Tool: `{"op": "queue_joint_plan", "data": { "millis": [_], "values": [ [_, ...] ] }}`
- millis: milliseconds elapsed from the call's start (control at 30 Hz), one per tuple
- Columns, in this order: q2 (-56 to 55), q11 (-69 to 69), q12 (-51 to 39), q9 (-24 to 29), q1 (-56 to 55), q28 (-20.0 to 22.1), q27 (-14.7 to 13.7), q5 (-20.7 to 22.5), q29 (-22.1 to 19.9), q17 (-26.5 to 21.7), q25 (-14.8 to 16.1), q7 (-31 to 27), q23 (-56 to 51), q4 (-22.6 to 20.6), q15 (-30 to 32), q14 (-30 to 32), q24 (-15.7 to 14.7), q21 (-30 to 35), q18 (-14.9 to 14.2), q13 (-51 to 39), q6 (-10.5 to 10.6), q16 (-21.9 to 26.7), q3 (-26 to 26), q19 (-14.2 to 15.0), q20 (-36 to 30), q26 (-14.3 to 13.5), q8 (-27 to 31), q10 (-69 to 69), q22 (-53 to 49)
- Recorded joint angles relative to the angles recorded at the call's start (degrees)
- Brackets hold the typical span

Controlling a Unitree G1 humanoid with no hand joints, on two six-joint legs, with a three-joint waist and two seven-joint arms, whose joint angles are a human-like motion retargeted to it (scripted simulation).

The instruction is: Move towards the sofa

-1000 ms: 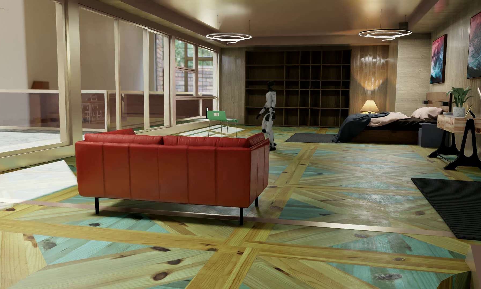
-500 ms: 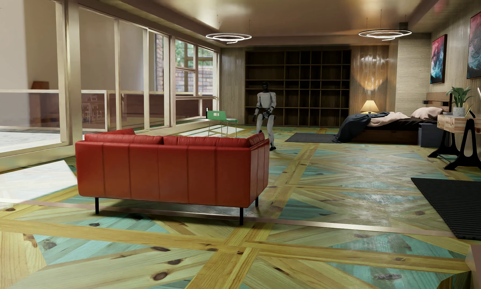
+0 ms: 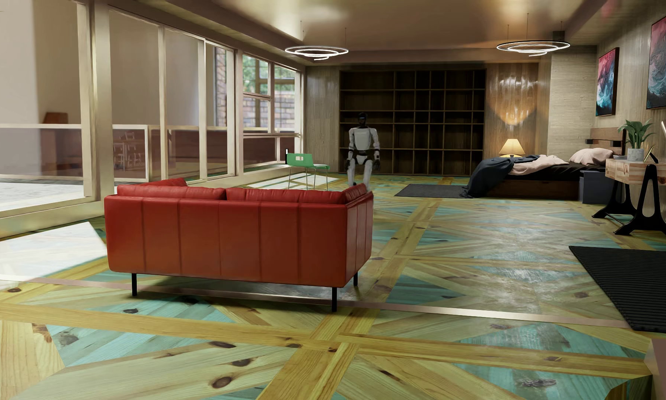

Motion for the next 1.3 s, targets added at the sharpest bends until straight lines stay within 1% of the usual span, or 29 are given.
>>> {"op": "queue_joint_plan", "data": {
  "millis": [33,67,133,233,267,300,333,367,400,433,467,500,533,567,633,700,733,800,867,933,967,1000,1033,1067,1100,1167,1233,1267,1300],
  "values": [
    [2.13,0.12,0.45,0.15,-3.63,6.39,-0.91,0.00,1.11,-0.51,-0.96,-0.19,0.08,0.65,-1.84,-3.59,-3.04,1.44,2.56,-0.43,0.07,-1.87,0.82,0.01,3.46,0.25,-1.08,-2.12,-4.32],
    [4.32,0.03,0.65,0.24,-6.55,9.59,-0.85,-0.09,2.57,-0.84,-1.71,-0.29,-0.82,0.98,-3.57,-6.42,-4.38,3.02,3.76,-1.53,-0.04,-2.73,1.66,0.14,4.01,-0.34,-1.96,-6.53,-7.70],
    [9.00,-1.58,1.24,0.21,-10.01,9.29,-1.25,-0.60,3.50,-2.18,-2.20,0.28,-3.10,1.15,-6.11,-9.05,-3.48,5.19,6.36,-2.86,-0.74,-2.75,3.50,0.70,1.05,-2.12,-3.00,-21.21,-12.56],
    [15.92,-6.25,4.39,-0.23,-10.05,6.39,-1.36,-1.37,3.89,-4.75,-1.78,-2.12,-5.20,-0.46,-7.99,2.31,-1.54,7.58,7.74,-5.50,-2.67,-3.56,6.36,1.67,-0.88,-4.38,-2.46,-51.08,-15.47],
    [18.28,-7.38,6.03,-0.28,-9.33,6.70,-1.03,-1.69,4.42,-5.77,-1.88,-3.43,-5.31,-0.83,-8.47,1.54,-0.44,8.74,6.08,-6.76,-3.35,-4.53,7.12,2.10,-0.19,-4.31,-1.83,-57.91,-15.20],
    [20.50,-7.58,7.27,-0.21,-9.38,7.76,-0.35,-2.26,4.90,-6.54,-2.21,-3.40,-5.33,-0.94,-8.85,3.17,0.18,9.70,3.70,-8.07,-3.95,-6.02,7.72,2.83,1.10,-3.41,-1.10,-58.39,-13.77],
    [22.61,-6.96,8.30,-0.08,-9.56,9.06,0.39,-3.22,5.02,-7.29,-2.40,-2.43,-5.76,-1.40,-8.99,6.24,0.08,10.03,2.88,-8.70,-4.55,-7.54,8.19,3.71,2.71,-2.16,-0.29,-54.31,-10.88],
    [24.70,-5.23,8.68,0.10,-9.46,9.89,1.18,-4.48,4.37,-7.77,-2.06,-1.68,-6.70,-2.60,-7.84,6.76,0.05,9.37,5.26,-8.30,-5.28,-8.77,8.58,4.35,4.04,-0.27,0.56,-49.12,-6.23],
    [26.14,-2.95,8.33,0.29,-9.06,9.60,2.00,-6.20,2.91,-7.88,-1.00,-0.74,-7.90,-4.04,-5.13,4.67,0.83,7.80,5.86,-6.93,-6.22,-9.60,8.87,4.66,4.74,2.44,1.09,-44.85,-0.18],
    [26.16,1.09,7.63,0.44,-7.44,8.08,2.71,-8.29,1.40,-7.69,0.52,0.48,-8.79,-5.29,0.03,2.51,2.36,6.23,6.93,-5.19,-7.32,-10.18,9.03,2.98,4.90,5.55,1.55,-42.96,6.08],
    [24.45,7.35,7.13,0.54,-5.08,6.06,3.30,-11.00,1.11,-7.73,1.66,2.00,-8.84,-6.24,6.65,0.87,3.91,5.84,7.69,-3.89,-8.49,-10.77,9.02,2.87,4.95,7.88,2.07,-42.97,10.94],
    [20.84,16.03,7.13,0.64,-2.58,4.71,3.68,-14.53,2.87,-8.51,1.63,3.64,-8.19,-7.13,14.20,-0.56,4.88,7.20,8.34,-3.36,-9.71,-11.45,8.82,1.60,5.34,8.45,2.02,-43.79,13.36],
    [16.23,25.38,7.49,0.76,-0.19,4.69,3.59,-19.39,6.28,-10.15,0.28,5.25,-7.59,-8.29,22.10,-2.01,5.18,9.92,8.89,-3.32,-11.01,-12.26,8.39,2.55,6.05,7.27,1.69,-44.76,13.59],
    [10.83,34.28,7.64,1.00,2.22,5.81,2.90,-23.18,9.85,-12.17,-1.63,6.59,-7.81,-9.82,26.55,-3.46,5.35,12.82,9.47,-3.21,-12.38,-13.04,7.70,4.32,6.50,5.41,3.43,-45.68,12.92],
    [-0.90,47.05,5.05,1.74,7.22,7.92,1.57,-22.25,12.15,-14.80,-3.10,8.10,-10.79,-12.47,20.80,-6.45,8.26,14.78,10.74,-1.00,-14.37,-13.80,6.78,7.44,4.49,4.45,10.28,-47.04,13.52],
    [-9.85,48.66,-0.89,2.27,11.23,5.76,2.22,-20.91,8.18,-14.27,0.13,8.26,-13.17,-13.99,14.90,-10.07,12.90,11.32,11.54,3.07,-15.22,-14.03,6.57,8.58,0.65,5.63,12.34,-46.65,15.36],
    [-13.25,45.43,-4.06,2.37,12.97,5.03,3.61,-20.35,6.04,-12.88,1.81,7.87,-13.19,-14.40,10.45,-11.96,14.03,9.61,11.88,4.62,-15.33,-14.16,6.29,8.31,-0.23,4.74,12.27,-46.20,15.04],
    [-18.11,31.91,-9.08,2.26,16.70,6.09,6.20,-18.84,5.11,-11.04,2.95,6.64,-11.87,-14.28,6.00,-14.86,13.33,7.73,12.31,6.13,-14.96,-14.29,5.36,7.70,-0.44,0.85,11.93,-46.69,10.37],
    [-19.77,12.32,-11.73,1.82,20.79,8.09,7.24,-16.84,6.43,-10.02,1.97,5.57,-8.79,-13.41,7.93,-16.37,10.10,7.88,12.36,5.73,-14.09,-13.73,4.39,5.83,-1.24,-4.16,10.65,-49.15,3.30],
    [-19.33,-7.45,-13.82,1.17,24.81,9.24,7.19,-13.65,8.09,-9.05,0.70,4.45,-6.70,-12.40,12.08,-17.10,6.27,7.73,12.26,5.89,-12.95,-12.65,3.64,8.81,-4.04,-7.53,11.86,-52.28,-2.74],
    [-19.71,-12.14,-14.97,0.86,26.32,9.57,6.91,-12.85,8.21,-8.55,0.46,3.76,-6.44,-12.18,12.25,-17.71,4.76,7.05,12.19,6.50,-12.41,-12.20,3.40,12.55,-6.05,-8.07,12.76,-52.51,-4.34],
    [-19.86,-13.14,-16.05,0.52,27.70,9.49,6.62,-12.55,7.96,-7.80,0.34,3.28,-6.22,-11.75,12.00,-18.03,3.88,6.37,12.02,7.12,-11.95,-11.62,3.23,13.71,-8.25,-7.83,12.40,-52.45,-4.90],
    [-19.66,-11.21,-16.75,0.16,29.15,9.04,6.54,-12.11,7.85,-6.92,0.02,2.92,-5.71,-11.01,13.78,-17.87,3.65,5.91,11.76,7.54,-11.46,-10.88,3.05,9.38,-10.44,-7.10,11.31,-52.25,-4.68],
    [-19.24,-8.66,-16.79,-0.17,30.90,8.56,6.74,-11.61,8.16,-6.07,-0.61,2.87,-4.92,-10.04,17.62,-16.59,3.83,5.69,11.46,7.66,-10.83,-10.14,2.81,6.62,-12.30,-6.08,9.95,-51.26,-3.95],
    [-18.47,-6.59,-15.97,-0.50,32.13,8.29,7.06,-10.81,8.77,-5.30,-1.41,3.28,-3.96,-8.76,19.94,-13.98,4.03,5.58,11.33,7.39,-9.95,-9.49,2.51,5.68,-13.44,-4.82,8.74,-49.76,-2.84],
    [-15.40,-3.70,-12.57,-1.34,32.31,7.43,7.45,-8.01,9.84,-3.99,-2.70,4.65,-2.32,-5.57,18.34,-4.97,3.28,5.02,10.93,6.16,-7.59,-8.93,1.88,2.80,-13.53,-1.45,7.12,-43.11,1.08],
    [-11.36,-3.28,-10.23,-2.17,26.91,3.41,7.05,-4.91,9.39,-2.88,-2.99,6.41,-2.21,-1.17,14.47,8.32,4.17,3.60,5.95,4.79,-5.33,-8.35,1.34,0.25,-15.64,2.18,5.40,-28.68,7.50],
    [-9.43,-2.98,-9.76,-2.37,22.64,0.82,6.57,-3.55,8.44,-2.43,-2.87,7.66,-2.65,1.93,12.44,15.47,6.94,2.83,2.46,3.93,-4.33,-7.40,1.17,-0.44,-19.06,3.32,4.48,-20.08,10.20],
    [-7.65,-2.37,-8.82,-2.37,18.12,-0.58,6.64,-2.27,7.84,-1.98,-2.69,8.57,-3.48,5.06,10.22,16.38,9.99,2.34,1.17,2.18,-3.39,-6.18,1.19,-0.98,-22.21,4.13,3.69,-12.15,10.75]
  ]
}}
